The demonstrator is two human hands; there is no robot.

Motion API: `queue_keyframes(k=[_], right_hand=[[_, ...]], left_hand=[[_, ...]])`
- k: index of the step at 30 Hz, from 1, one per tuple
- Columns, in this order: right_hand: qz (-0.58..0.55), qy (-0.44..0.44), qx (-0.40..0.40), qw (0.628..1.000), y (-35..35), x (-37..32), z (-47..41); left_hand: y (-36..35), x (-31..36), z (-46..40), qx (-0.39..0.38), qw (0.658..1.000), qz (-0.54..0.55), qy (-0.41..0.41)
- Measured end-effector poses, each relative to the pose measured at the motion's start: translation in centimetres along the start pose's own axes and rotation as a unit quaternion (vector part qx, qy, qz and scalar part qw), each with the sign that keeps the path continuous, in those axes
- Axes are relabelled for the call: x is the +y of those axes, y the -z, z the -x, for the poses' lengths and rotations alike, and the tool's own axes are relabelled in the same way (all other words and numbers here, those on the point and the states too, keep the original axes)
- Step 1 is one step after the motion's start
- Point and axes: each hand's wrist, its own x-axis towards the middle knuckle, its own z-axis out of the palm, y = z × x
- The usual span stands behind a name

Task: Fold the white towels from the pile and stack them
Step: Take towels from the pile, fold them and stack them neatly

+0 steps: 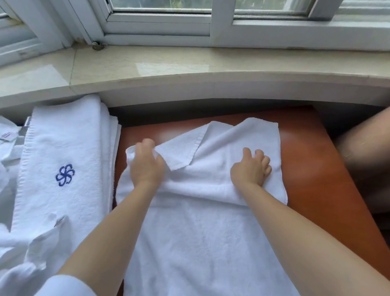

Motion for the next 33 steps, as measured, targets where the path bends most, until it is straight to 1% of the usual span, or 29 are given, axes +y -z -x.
queue_keyframes(k=[2, 3, 4, 5, 6, 7, 8, 9, 10, 11, 12, 13, 15, 17, 20, 22, 25, 27, 29, 31, 33], right_hand=[[0.016, 0.059, -0.004, 0.998, -0.4, 0.3, 0.3], [0.023, 0.075, -0.004, 0.997, -0.5, 0.4, 0.3], [0.030, 0.081, -0.002, 0.996, -0.6, 0.5, 0.3], [0.037, 0.081, 0.001, 0.996, -0.5, 0.5, 0.2], [0.041, 0.079, 0.001, 0.996, -0.4, 0.4, 0.1], [0.042, 0.077, -0.001, 0.996, -0.2, 0.3, 0.0], [0.039, 0.073, -0.005, 0.997, -0.1, 0.2, -0.2], [0.033, 0.068, -0.007, 0.997, 0.1, 0.0, -0.4], [0.025, 0.063, -0.007, 0.998, 0.3, -0.1, -0.6], [0.015, 0.060, -0.005, 0.998, 0.4, -0.1, -0.6], [0.007, 0.059, -0.004, 0.998, 0.6, -0.1, -0.5], [0.003, 0.060, -0.003, 0.998, 0.6, -0.1, -0.3], [0.007, 0.066, 0.007, 0.998, 0.6, -0.1, 0.5], [0.012, 0.073, 0.032, 0.997, 0.6, 0.0, 1.5], [0.008, 0.078, 0.064, 0.995, 0.6, 0.1, 3.4], [0.000, 0.095, 0.068, 0.993, 0.6, 0.7, 5.2], [-0.011, 0.154, 0.030, 0.988, 0.4, 2.7, 8.4], [0.002, 0.209, -0.012, 0.978, 0.0, 4.1, 10.0], [0.025, 0.259, -0.049, 0.964, -0.2, 5.9, 11.9], [0.074, 0.302, -0.068, 0.948, -0.4, 7.9, 13.6], [0.115, 0.317, -0.074, 0.938, -0.6, 9.9, 15.2]], left_hand=[[-0.7, 0.3, 0.3, -0.122, 0.989, -0.031, -0.079], [-0.9, 0.4, 0.3, -0.180, 0.978, -0.059, -0.093], [-1.1, 0.5, 0.3, -0.208, 0.971, -0.074, -0.094], [-1.1, 0.7, 0.3, -0.207, 0.972, -0.065, -0.087], [-1.2, 1.1, 0.2, -0.178, 0.981, -0.034, -0.064], [-1.2, 1.5, -0.1, -0.136, 0.990, 0.037, -0.028], [-1.3, 1.9, -0.5, -0.087, 0.988, 0.124, 0.012], [-1.3, 2.1, -1.1, -0.052, 0.977, 0.202, 0.040], [-1.1, 2.4, -1.7, -0.049, 0.965, 0.253, 0.048], [-0.9, 2.3, -2.0, -0.068, 0.952, 0.295, 0.043], [-0.7, 2.1, -2.0, -0.090, 0.951, 0.296, 0.028], [-0.6, 1.8, -1.8, -0.109, 0.957, 0.267, 0.003], [-0.6, 0.8, -0.9, -0.141, 0.979, 0.140, -0.050], [-0.8, -0.1, 0.8, -0.139, 0.986, 0.018, -0.086], [-0.6, -1.2, 4.5, -0.082, 0.991, -0.034, -0.097], [-0.1, -2.3, 7.1, -0.075, 0.992, -0.063, -0.082], [0.5, -4.5, 11.3, -0.133, 0.978, -0.142, -0.075], [0.6, -5.7, 13.1, -0.180, 0.960, -0.199, -0.083], [1.0, -6.6, 15.5, -0.202, 0.946, -0.238, -0.084], [1.4, -7.4, 17.9, -0.186, 0.939, -0.276, -0.086], [1.7, -7.9, 20.5, -0.139, 0.945, -0.290, -0.065]])
